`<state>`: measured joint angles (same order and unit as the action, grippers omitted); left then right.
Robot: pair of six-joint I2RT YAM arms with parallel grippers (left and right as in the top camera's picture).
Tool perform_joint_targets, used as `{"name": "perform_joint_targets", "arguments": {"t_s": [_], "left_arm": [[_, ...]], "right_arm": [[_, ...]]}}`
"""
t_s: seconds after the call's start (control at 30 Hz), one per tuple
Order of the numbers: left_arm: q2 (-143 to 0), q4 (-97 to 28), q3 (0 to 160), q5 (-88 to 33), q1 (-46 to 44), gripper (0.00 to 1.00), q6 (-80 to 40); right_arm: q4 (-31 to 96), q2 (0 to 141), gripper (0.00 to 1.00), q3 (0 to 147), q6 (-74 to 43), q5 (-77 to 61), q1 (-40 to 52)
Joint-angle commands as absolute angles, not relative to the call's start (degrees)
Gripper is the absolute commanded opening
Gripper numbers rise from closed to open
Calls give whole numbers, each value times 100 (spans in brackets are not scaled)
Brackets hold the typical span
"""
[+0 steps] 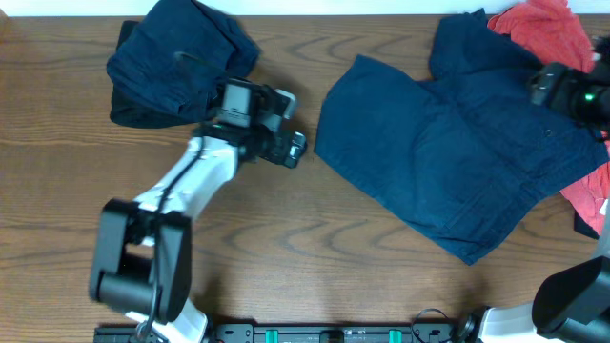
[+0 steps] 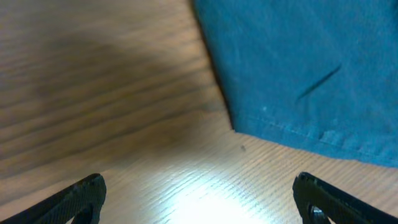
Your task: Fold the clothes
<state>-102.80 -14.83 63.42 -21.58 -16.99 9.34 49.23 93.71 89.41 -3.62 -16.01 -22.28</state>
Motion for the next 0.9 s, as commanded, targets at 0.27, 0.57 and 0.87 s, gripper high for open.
{"name": "perform_joint_targets", "arguments": {"t_s": [0.27, 0.57, 0.87], "left_arm": [[-11268, -705, 6851, -1531, -2412, 95, 993], [-11858, -132, 7203, -1535, -2709, 79, 910], [-11891, -25, 7203, -1409, -2786, 13, 707]], "right_arm": [[5124, 9323, 99, 9026, -204, -1697, -1732], [5273, 9323, 99, 9021, -204, -1697, -1651], [5356, 9323, 76, 9021, -207, -1697, -1643]]}}
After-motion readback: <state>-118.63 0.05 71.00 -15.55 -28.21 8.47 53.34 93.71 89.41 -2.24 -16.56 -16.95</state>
